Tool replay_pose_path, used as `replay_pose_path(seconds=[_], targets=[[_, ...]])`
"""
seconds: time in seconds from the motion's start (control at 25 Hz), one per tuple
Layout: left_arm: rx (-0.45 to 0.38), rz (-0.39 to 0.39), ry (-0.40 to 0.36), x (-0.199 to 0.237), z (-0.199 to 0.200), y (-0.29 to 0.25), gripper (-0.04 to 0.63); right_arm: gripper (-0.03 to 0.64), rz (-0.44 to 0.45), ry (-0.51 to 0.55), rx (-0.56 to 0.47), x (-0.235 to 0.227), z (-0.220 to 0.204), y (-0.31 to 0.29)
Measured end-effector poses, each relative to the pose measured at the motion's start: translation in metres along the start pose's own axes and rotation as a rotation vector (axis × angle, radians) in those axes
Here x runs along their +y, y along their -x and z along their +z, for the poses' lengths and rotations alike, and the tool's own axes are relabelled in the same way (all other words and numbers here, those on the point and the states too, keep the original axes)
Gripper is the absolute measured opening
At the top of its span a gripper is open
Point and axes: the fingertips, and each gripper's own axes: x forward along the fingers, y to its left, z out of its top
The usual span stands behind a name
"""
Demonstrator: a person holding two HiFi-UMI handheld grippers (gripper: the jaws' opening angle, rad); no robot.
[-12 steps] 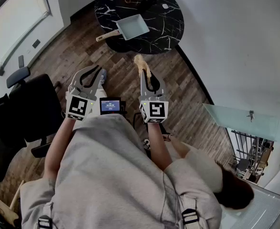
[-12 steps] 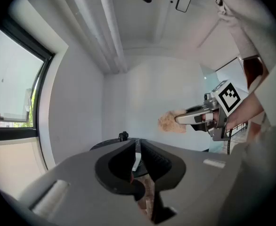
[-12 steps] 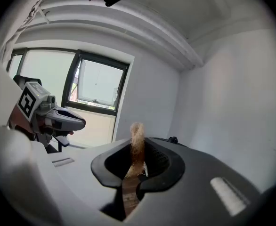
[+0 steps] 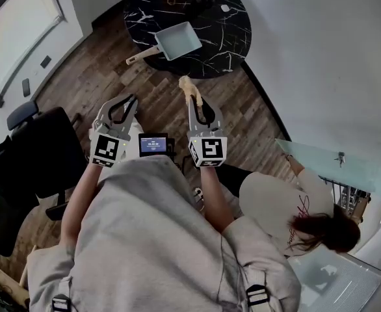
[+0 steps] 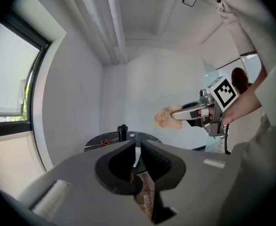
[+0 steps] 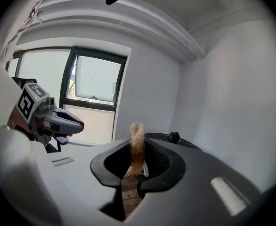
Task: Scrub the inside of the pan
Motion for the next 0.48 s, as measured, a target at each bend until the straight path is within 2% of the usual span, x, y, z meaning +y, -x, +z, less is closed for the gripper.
replay_pose_path(seconds=[0.24, 0.48], targets=[[0.065, -0.037, -0.018, 0.018, -0.010, -0.045, 0.029, 0.078, -0.021, 0.069, 0.055, -0.043, -0.008, -0.047], [0.150, -0.067, -0.062, 0.039, -0.018, -0.096, 0.031, 0.080, 0.002, 0.286, 0.138, -0.092, -0.032, -0.111]])
